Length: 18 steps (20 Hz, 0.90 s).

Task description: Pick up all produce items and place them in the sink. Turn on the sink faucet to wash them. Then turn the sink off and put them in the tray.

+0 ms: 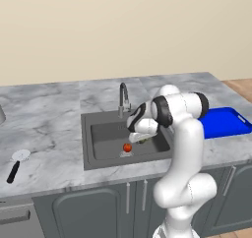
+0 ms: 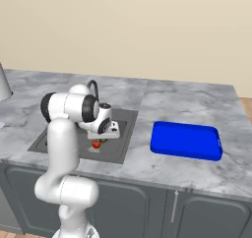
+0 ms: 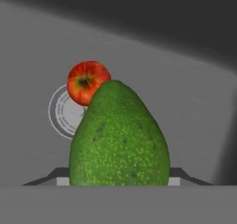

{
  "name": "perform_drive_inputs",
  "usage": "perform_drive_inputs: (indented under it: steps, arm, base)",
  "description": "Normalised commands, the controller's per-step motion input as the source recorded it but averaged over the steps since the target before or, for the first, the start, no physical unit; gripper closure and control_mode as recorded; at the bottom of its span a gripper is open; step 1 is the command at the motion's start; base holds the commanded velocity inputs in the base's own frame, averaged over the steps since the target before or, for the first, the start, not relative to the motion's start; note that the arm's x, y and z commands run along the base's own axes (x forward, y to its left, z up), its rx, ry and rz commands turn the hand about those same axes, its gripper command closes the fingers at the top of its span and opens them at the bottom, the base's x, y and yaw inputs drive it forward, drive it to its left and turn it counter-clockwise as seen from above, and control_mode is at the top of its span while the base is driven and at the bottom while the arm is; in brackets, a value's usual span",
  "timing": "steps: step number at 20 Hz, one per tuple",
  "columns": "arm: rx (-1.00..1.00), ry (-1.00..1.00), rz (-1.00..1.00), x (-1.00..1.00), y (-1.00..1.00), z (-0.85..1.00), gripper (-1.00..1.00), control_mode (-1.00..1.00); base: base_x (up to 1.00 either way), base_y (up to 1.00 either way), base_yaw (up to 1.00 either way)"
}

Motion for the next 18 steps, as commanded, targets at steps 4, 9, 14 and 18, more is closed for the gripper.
perform_drive_inputs:
  steps: [4, 9, 14, 18]
  arm:
    - [0.0, 0.01, 0.0, 0.37, 0.0, -0.31, 1.0, -1.0]
    - [0.0, 0.01, 0.0, 0.34, 0.0, -0.36, 1.0, -1.0]
    - [0.0, 0.02, 0.0, 0.31, 0.0, -0.38, 1.0, -1.0]
    - [0.0, 0.02, 0.0, 0.31, 0.0, -0.37, 1.0, -1.0]
  base:
    - [0.0, 0.0, 0.0]
    - [0.0, 0.0, 0.0]
    - [0.0, 0.0, 0.0]
    - [0.0, 0.0, 0.0]
